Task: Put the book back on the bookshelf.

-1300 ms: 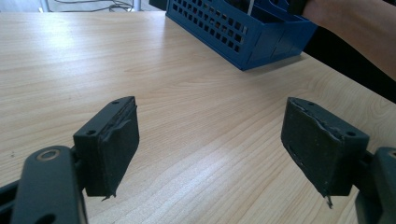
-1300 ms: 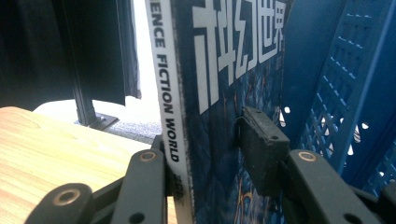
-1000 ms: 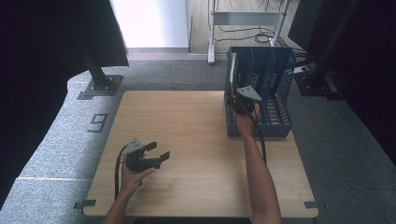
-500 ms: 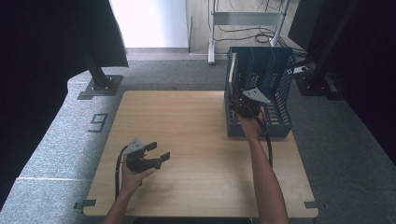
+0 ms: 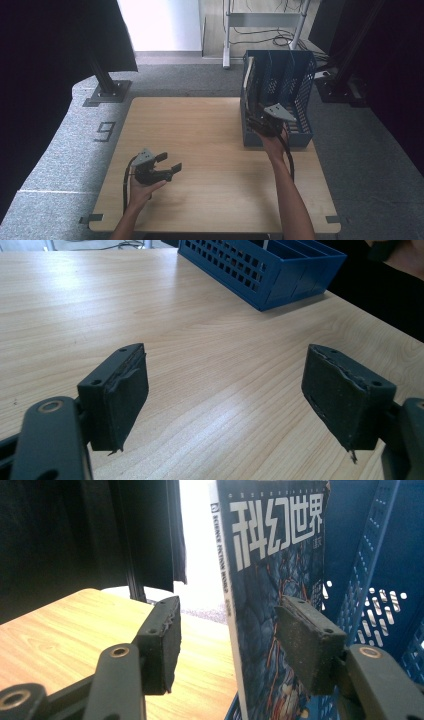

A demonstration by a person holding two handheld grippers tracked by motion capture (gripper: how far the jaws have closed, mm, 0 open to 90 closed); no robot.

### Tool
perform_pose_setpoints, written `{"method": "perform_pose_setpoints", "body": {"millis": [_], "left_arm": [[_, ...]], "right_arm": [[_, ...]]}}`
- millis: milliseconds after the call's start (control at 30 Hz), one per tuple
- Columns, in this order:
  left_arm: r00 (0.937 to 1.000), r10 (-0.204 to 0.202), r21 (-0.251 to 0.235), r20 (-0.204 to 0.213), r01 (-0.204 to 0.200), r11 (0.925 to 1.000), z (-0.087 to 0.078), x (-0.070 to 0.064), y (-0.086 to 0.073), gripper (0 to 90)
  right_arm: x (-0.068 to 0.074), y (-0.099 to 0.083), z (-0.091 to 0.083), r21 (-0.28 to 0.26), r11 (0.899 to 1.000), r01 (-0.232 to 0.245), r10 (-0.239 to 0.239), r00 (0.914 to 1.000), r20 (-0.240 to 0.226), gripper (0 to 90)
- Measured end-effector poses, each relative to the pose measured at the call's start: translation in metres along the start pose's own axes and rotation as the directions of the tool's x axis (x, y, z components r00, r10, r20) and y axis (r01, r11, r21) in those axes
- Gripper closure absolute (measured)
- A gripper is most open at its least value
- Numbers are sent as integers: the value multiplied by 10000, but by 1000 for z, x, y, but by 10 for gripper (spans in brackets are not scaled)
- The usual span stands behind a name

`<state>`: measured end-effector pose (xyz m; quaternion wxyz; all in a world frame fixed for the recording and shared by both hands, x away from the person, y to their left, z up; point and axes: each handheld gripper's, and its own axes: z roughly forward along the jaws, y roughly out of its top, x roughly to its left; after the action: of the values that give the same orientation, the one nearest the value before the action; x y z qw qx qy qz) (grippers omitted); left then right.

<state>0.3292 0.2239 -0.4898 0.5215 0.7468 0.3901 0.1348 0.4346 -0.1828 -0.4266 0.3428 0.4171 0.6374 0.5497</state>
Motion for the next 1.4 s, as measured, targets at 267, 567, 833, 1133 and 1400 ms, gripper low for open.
{"method": "perform_pose_setpoints", "body": {"millis": [267, 567, 833, 1133, 1400], "left_arm": [[10000, 23, 81, 0, -23, 10000, 3, -1, -1, 189], [10000, 22, 199, 42, -23, 9998, 8, 1, -1, 189], [10000, 22, 190, 55, -23, 9998, 6, 1, -1, 189], [10000, 4, 203, 49, -5, 9998, 6, 2, -1, 189], [10000, 1, 206, 64, -3, 9998, 5, 2, -2, 189]], "right_arm": [[4, -16, -24, 234, 9997, 70, -63, 9996, -285, 430], [6, -35, -44, 462, 9989, -45, 76, 9977, -680, 431], [17, -52, -68, 668, 9977, 88, -10, 9934, -1149, 432], [23, -71, -92, 916, 9956, 204, -69, 9894, -1452, 431], [24, -95, -110, 1436, 9889, 367, -130, 9866, -1626, 431]]}}
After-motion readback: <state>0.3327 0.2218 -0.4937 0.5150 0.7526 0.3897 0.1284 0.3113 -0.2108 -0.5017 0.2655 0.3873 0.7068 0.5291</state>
